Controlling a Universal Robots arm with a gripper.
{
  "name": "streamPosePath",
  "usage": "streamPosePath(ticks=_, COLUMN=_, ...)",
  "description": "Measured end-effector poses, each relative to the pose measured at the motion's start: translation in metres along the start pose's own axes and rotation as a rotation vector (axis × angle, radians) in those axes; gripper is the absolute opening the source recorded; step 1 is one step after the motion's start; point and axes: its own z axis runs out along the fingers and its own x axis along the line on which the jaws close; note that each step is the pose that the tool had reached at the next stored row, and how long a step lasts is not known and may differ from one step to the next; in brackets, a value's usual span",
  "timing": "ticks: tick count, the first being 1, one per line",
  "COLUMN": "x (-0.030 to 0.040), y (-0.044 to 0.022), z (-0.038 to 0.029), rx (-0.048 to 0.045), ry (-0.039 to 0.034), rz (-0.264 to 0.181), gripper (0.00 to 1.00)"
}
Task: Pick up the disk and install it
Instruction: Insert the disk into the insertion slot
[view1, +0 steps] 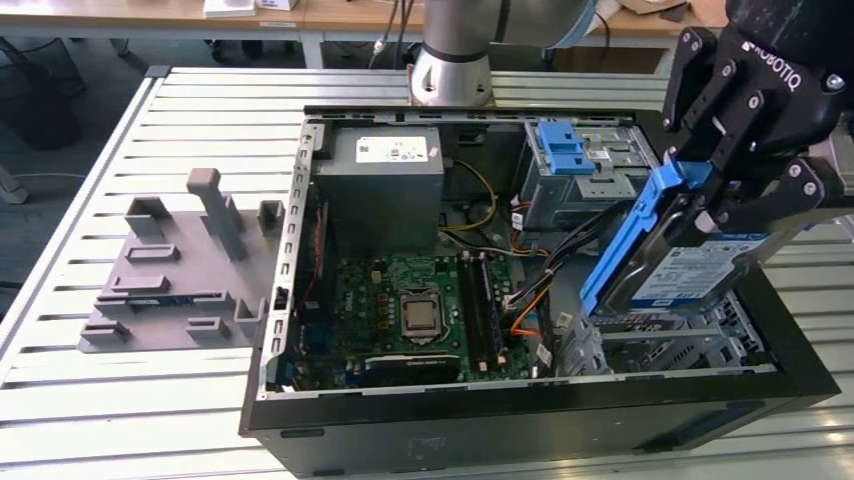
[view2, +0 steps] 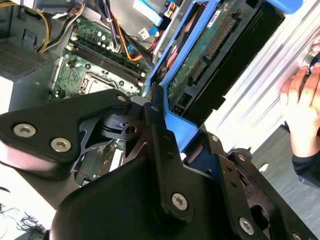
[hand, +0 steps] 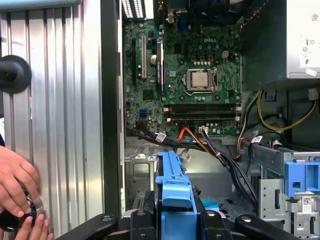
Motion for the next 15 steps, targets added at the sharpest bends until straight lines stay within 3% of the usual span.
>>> streamPosePath(ticks=8, x=-0.0003, y=-0.0084, z=0.005, rx=0.0, ry=0.0001, rz=0.0, gripper=0.36)
streamPosePath(ticks=15, x=-0.0003, y=-0.0109, z=0.0104, rx=0.0, ry=0.0, rz=0.0, gripper=0.36)
